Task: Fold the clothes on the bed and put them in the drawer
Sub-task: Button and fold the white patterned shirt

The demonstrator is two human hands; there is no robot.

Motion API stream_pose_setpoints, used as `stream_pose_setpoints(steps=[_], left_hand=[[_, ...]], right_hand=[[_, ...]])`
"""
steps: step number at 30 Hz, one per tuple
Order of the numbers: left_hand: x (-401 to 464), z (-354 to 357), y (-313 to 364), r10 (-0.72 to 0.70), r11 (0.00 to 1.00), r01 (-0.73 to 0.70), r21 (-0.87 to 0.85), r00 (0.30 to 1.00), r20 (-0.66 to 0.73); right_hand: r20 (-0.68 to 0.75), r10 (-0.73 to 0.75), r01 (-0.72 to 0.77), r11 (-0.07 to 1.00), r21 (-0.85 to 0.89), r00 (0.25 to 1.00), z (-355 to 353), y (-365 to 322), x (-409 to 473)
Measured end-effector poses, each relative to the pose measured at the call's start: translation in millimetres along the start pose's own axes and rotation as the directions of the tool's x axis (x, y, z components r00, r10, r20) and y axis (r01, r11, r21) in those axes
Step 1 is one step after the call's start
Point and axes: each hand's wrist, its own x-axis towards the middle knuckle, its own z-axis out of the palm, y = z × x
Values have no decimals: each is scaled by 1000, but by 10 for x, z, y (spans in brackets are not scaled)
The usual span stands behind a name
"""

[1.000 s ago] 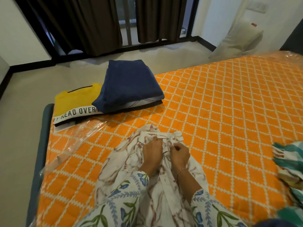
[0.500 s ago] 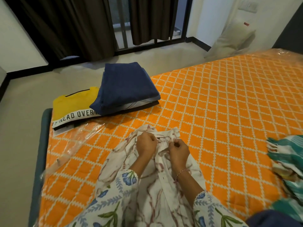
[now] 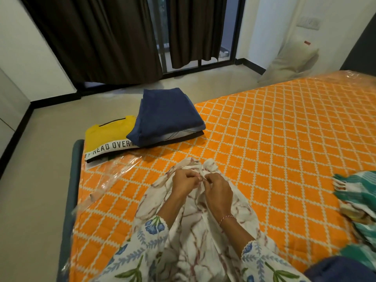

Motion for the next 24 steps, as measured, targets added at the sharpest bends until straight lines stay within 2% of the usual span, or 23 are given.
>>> stream_pose_setpoints(steps=[6,9,11,14,16,18,20,22,24], left_hand=[[-75,9,101,-58,997,60,-50,997,42],[-69,30,155,-46,995,50,-87,998,47],[-82,49,151,-31,995,33,-94,999,23],[-109,73,109,-3,997,3,-75,1000,5],[-117,90,99,29,1000,-29,-9,999,14],[-96,102,79,90,987,-88,133,996,-11],[-113,95,70,127,960,-113,255,991,-39],[-131,87,42,139,950,-119,290,989,-50],[-143,87,22,131,959,-115,260,990,-44]], right_hand=[[-47,-109,102,985,-142,993,-48,0,27],[-12,112,-110,984,138,994,-94,-19,92],[63,226,-234,911,341,972,-124,-26,114],[152,293,-329,798,505,944,-171,-26,72],[193,325,-375,738,561,926,-178,-2,37],[257,360,-440,672,595,897,-187,3,14],[354,390,-525,562,639,850,-221,-19,5],[449,400,-598,451,662,799,-278,-29,8],[498,409,-640,388,663,764,-302,-13,8]])
